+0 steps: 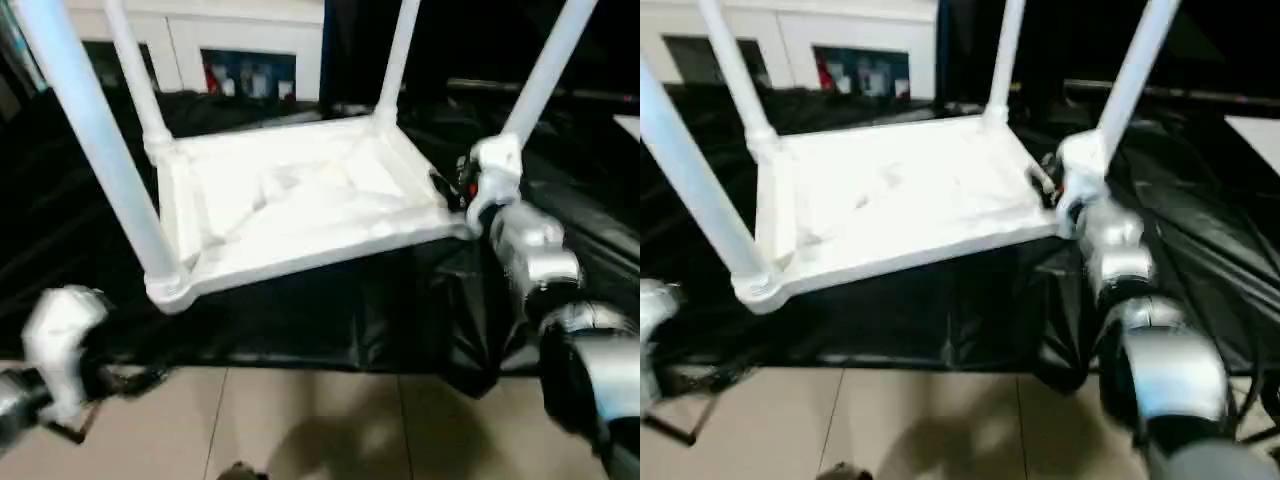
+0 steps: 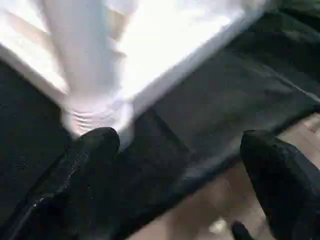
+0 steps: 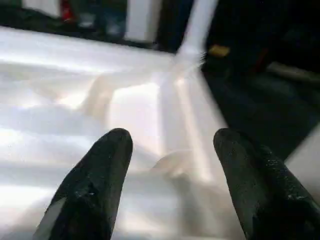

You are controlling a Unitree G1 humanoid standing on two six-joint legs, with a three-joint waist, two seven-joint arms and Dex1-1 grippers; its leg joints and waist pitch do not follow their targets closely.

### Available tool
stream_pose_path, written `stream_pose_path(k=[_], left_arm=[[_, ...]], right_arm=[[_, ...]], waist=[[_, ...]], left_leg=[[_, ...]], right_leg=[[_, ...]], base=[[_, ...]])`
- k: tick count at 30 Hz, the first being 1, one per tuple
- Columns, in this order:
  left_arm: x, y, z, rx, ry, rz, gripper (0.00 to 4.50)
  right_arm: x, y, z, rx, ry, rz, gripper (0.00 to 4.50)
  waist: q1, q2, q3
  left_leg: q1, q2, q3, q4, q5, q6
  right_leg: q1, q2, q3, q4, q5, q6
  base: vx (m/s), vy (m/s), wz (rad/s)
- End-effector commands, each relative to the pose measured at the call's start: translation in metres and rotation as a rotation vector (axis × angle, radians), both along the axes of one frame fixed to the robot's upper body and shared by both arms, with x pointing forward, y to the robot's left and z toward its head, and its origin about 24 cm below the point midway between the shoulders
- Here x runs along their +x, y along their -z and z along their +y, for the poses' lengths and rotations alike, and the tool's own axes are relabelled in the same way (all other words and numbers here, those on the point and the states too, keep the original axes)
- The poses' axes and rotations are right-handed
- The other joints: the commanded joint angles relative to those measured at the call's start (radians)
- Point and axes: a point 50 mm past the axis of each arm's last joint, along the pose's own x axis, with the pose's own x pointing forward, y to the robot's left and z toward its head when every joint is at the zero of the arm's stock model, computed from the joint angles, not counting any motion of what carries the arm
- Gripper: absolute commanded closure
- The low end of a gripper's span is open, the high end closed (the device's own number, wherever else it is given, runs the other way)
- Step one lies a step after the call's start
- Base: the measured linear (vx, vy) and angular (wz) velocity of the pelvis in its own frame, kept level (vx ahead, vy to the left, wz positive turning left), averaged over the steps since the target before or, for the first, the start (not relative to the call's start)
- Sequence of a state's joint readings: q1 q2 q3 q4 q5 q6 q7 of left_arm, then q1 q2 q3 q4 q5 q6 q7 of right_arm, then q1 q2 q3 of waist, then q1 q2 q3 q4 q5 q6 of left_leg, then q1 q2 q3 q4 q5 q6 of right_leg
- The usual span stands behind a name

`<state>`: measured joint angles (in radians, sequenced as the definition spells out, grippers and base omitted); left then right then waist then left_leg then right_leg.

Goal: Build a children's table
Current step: Rotate table base

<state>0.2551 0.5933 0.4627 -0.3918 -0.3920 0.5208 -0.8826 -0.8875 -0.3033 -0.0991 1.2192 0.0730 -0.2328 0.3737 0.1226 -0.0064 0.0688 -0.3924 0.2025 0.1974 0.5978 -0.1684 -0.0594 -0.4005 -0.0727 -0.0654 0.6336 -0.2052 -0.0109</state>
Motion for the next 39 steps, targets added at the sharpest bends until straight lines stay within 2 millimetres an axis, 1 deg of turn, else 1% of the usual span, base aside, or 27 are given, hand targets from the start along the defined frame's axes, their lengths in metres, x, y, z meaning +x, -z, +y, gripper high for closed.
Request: stream_pose_path(k=[1, 2, 3, 4, 6, 7, 9, 11, 12, 13, 14, 15, 16, 17, 18, 19, 21, 23, 24, 27, 28, 31, 32, 33, 36, 38, 39], left_arm=[[0.016, -0.006, 0.008, 0.003, -0.124, -0.094, 0.03], [0.018, -0.006, 0.007, 0.001, -0.13, -0.1, 0.03], [0.025, -0.006, 0.007, -0.006, -0.153, -0.123, 0.03], [0.038, -0.006, 0.003, -0.027, -0.183, -0.163, 0.03], [0.054, -0.007, -0.006, -0.075, -0.195, -0.214, 0.03], [0.061, -0.008, -0.01, -0.103, -0.194, -0.232, 0.03], [0.071, -0.007, -0.017, -0.14, -0.195, -0.248, 0.03], [0.082, -0.006, -0.023, -0.155, -0.202, -0.267, 0.03], [0.085, -0.006, -0.024, -0.166, -0.202, -0.269, 0.03], [0.086, -0.006, -0.025, -0.171, -0.201, -0.27, 0.03], [0.094, -0.009, -0.034, -0.24, -0.177, -0.295, 0.03], [0.096, -0.01, -0.037, -0.262, -0.17, -0.301, 0.03], [0.1, -0.012, -0.042, -0.299, -0.156, -0.312, 0.03], [0.104, -0.015, -0.051, -0.359, -0.112, -0.322, 0.03], [0.106, -0.018, -0.06, -0.411, -0.067, -0.329, 0.03], [0.108, -0.022, -0.071, -0.467, -0.005, -0.338, 0.03], [0.107, -0.026, -0.081, -0.528, 0.075, -0.322, 0.03], [0.103, -0.029, -0.093, -0.581, 0.178, -0.293, 0.03], [0.099, -0.029, -0.1, -0.603, 0.246, -0.261, 0.03], [0.093, -0.029, -0.112, -0.619, 0.353, -0.213, 0.03], [0.091, -0.028, -0.121, -0.614, 0.418, -0.183, 0.03], [0.089, -0.027, -0.136, -0.61, 0.512, -0.139, 0.03], [0.091, -0.024, -0.148, -0.598, 0.562, -0.114, 0.03], [0.091, -0.024, -0.148, -0.598, 0.562, -0.114, 0.03], [0.096, -0.019, -0.166, -0.575, 0.621, -0.087, 0.03], [0.1, -0.016, -0.184, -0.561, 0.675, -0.067, 0.03], [0.1, -0.016, -0.184, -0.561, 0.675, -0.067, 0.03]], right_arm=[[-0.004, 0.003, 0.007, 0.058, -0.042, -0.021, 1.51], [-0.005, 0.005, 0.008, 0.063, -0.046, -0.017, 1.51], [-0.01, 0.012, 0.011, 0.087, -0.063, 0.003, 1.51], [-0.016, 0.023, 0.015, 0.098, -0.076, 0.027, 1.51], [-0.025, 0.036, 0.014, 0.098, -0.049, 0.059, 1.51], [-0.028, 0.039, 0.012, 0.111, -0.029, 0.067, 1.51], [-0.033, 0.045, 0.009, 0.14, 0.01, 0.085, 1.51], [-0.039, 0.051, 0.007, 0.149, 0.033, 0.098, 1.51], [-0.041, 0.052, 0.007, 0.146, 0.034, 0.1, 1.51], [-0.041, 0.052, 0.008, 0.144, 0.033, 0.101, 1.51], [-0.045, 0.055, 0.01, 0.157, 0.037, 0.109, 1.51], [-0.046, 0.055, 0.01, 0.161, 0.038, 0.112, 1.51], [-0.048, 0.056, 0.011, 0.17, 0.04, 0.118, 1.51], [-0.049, 0.059, 0.012, 0.168, 0.052, 0.139, 1.51], [-0.049, 0.063, 0.013, 0.154, 0.069, 0.165, 1.51], [-0.049, 0.067, 0.013, 0.132, 0.094, 0.2, 1.51], [-0.045, 0.068, 0.016, 0.12, 0.104, 0.221, 1.51], [-0.04, 0.069, 0.019, 0.105, 0.11, 0.243, 1.51], [-0.037, 0.068, 0.022, 0.096, 0.112, 0.255, 1.51], [-0.033, 0.066, 0.027, 0.088, 0.108, 0.268, 1.51], [-0.029, 0.063, 0.032, 0.091, 0.097, 0.267, 1.51], [-0.024, 0.058, 0.039, 0.1, 0.082, 0.267, 1.51], [-0.021, 0.056, 0.048, 0.078, 0.056, 0.268, 1.51], [-0.021, 0.056, 0.048, 0.078, 0.056, 0.268, 1.51], [-0.017, 0.052, 0.062, 0.058, 0.01, 0.268, 1.51], [-0.014, 0.049, 0.074, 0.05, -0.034, 0.266, 1.51], [-0.014, 0.049, 0.074, 0.05, -0.034, 0.266, 1.51]], waist=[[0.0, 0.017, -0.066], [0.007, 0.023, -0.066], [0.005, 0.021, -0.064], [0.011, 0.023, -0.065], [0.018, 0.023, -0.068], [0.02, 0.018, -0.072], [0.02, 0.02, -0.074], [0.016, 0.012, -0.078], [0.017, 0.012, -0.078], [0.013, 0.01, -0.079], [0.006, -0.007, -0.079], [0.011, -0.001, -0.078], [0.011, 0.003, -0.079], [0.011, 0.003, -0.08], [0.012, -0.004, -0.082], [0.013, -0.001, -0.081], [0.017, 0.002, -0.081], [0.017, -0.001, -0.081], [0.017, 0.001, -0.081], [0.016, -0.004, -0.079], [0.017, -0.013, -0.078], [0.013, -0.012, -0.078], [0.011, -0.017, -0.078], [0.011, -0.016, -0.077], [0.002, -0.015, -0.076], [-0.004, -0.011, -0.075], [-0.007, -0.013, -0.074]], left_leg=[[0.032, 0.033, -0.019, -0.075, -0.358, -0.016], [0.038, 0.033, -0.018, -0.073, -0.36, -0.016], [0.032, 0.032, -0.02, -0.077, -0.356, -0.016], [0.035, 0.033, -0.022, -0.079, -0.351, -0.02], [0.042, 0.034, -0.022, -0.078, -0.362, -0.034], [0.04, 0.033, -0.024, -0.079, -0.336, -0.038], [0.036, 0.031, -0.025, -0.079, -0.307, -0.04], [0.03, 0.029, -0.025, -0.078, -0.279, -0.036], [0.03, 0.028, -0.024, -0.077, -0.272, -0.033], [0.025, 0.027, -0.025, -0.076, -0.253, -0.031], [0.02, 0.026, -0.024, -0.075, -0.229, -0.022], [0.023, 0.025, -0.023, -0.073, -0.218, -0.019], [0.028, 0.026, -0.02, -0.07, -0.213, -0.014], [0.025, 0.026, -0.022, -0.071, -0.207, -0.013], [0.029, 0.028, -0.02, -0.07, -0.198, -0.011], [0.029, 0.028, -0.019, -0.07, -0.197, -0.013], [0.035, 0.028, -0.016, -0.068, -0.213, -0.022], [0.033, 0.029, -0.016, -0.069, -0.225, -0.027], [0.032, 0.029, -0.017, -0.07, -0.225, -0.028], [0.032, 0.03, -0.015, -0.071, -0.228, -0.031], [0.031, 0.029, -0.015, -0.07, -0.218, -0.026], [0.029, 0.029, -0.015, -0.071, -0.2, -0.026], [0.027, 0.028, -0.014, -0.07, -0.196, -0.027], [0.027, 0.027, -0.014, -0.071, -0.195, -0.028], [0.029, 0.026, -0.014, -0.071, -0.214, -0.035], [0.029, 0.027, -0.016, -0.072, -0.226, -0.042], [0.028, 0.027, -0.016, -0.073, -0.232, -0.043]], right_leg=[[0.03, -0.054, 0.045, -0.077, -0.197, -0.216], [0.023, -0.057, 0.048, -0.078, -0.207, -0.207], [0.03, -0.055, 0.048, -0.078, -0.213, -0.198], [0.029, -0.059, 0.048, -0.081, -0.237, -0.182], [0.026, -0.064, 0.05, -0.085, -0.263, -0.175], [0.031, -0.065, 0.051, -0.081, -0.236, -0.174], [0.034, -0.064, 0.05, -0.078, -0.207, -0.169], [0.04, -0.066, 0.049, -0.075, -0.178, -0.163], [0.04, -0.066, 0.049, -0.077, -0.175, -0.159], [0.044, -0.067, 0.049, -0.073, -0.164, -0.161], [0.048, -0.066, 0.048, -0.074, -0.148, -0.161], [0.045, -0.067, 0.049, -0.073, -0.147, -0.158], [0.039, -0.068, 0.051, -0.073, -0.134, -0.168], [0.043, -0.067, 0.049, -0.071, -0.127, -0.171], [0.04, -0.066, 0.048, -0.069, -0.113, -0.178], [0.039, -0.067, 0.048, -0.069, -0.117, -0.187], [0.033, -0.066, 0.048, -0.071, -0.126, -0.193], [0.036, -0.068, 0.048, -0.068, -0.13, -0.194], [0.036, -0.068, 0.047, -0.067, -0.13, -0.194], [0.036, -0.068, 0.048, -0.067, -0.143, -0.186], [0.038, -0.07, 0.048, -0.065, -0.148, -0.182], [0.039, -0.068, 0.049, -0.065, -0.132, -0.17], [0.041, -0.068, 0.049, -0.065, -0.134, -0.168], [0.041, -0.068, 0.049, -0.065, -0.138, -0.168], [0.039, -0.068, 0.05, -0.07, -0.163, -0.164], [0.041, -0.071, 0.051, -0.071, -0.18, -0.163], [0.042, -0.071, 0.051, -0.073, -0.187, -0.163]], base=[[0.0, 0.0, 0.0], [0.0, 0.0, 0.0], [0.0, 0.0, 0.0], [0.0, 0.0, 0.0], [0.0, 0.0, 0.0], [0.0, 0.0, 0.0], [0.0, 0.0, 0.0], [0.0, 0.0, 0.0], [0.0, 0.0, 0.0], [0.0, 0.0, 0.0], [0.0, 0.0, 0.0], [0.0, 0.0, 0.0], [0.0, 0.0, 0.0], [0.0, 0.0, 0.0], [0.0, 0.0, 0.0], [0.0, 0.0, 0.0], [0.0, 0.0, 0.0], [0.0, 0.0, 0.0], [0.0, 0.0, 0.0], [0.0, 0.0, 0.0], [0.0, 0.0, 0.0], [0.0, 0.0, 0.0], [0.0, 0.0, 0.0], [0.0, 0.0, 0.0], [0.0, 0.0, 0.0], [0.0, 0.0, 0.0], [0.0, 0.0, 0.0]])
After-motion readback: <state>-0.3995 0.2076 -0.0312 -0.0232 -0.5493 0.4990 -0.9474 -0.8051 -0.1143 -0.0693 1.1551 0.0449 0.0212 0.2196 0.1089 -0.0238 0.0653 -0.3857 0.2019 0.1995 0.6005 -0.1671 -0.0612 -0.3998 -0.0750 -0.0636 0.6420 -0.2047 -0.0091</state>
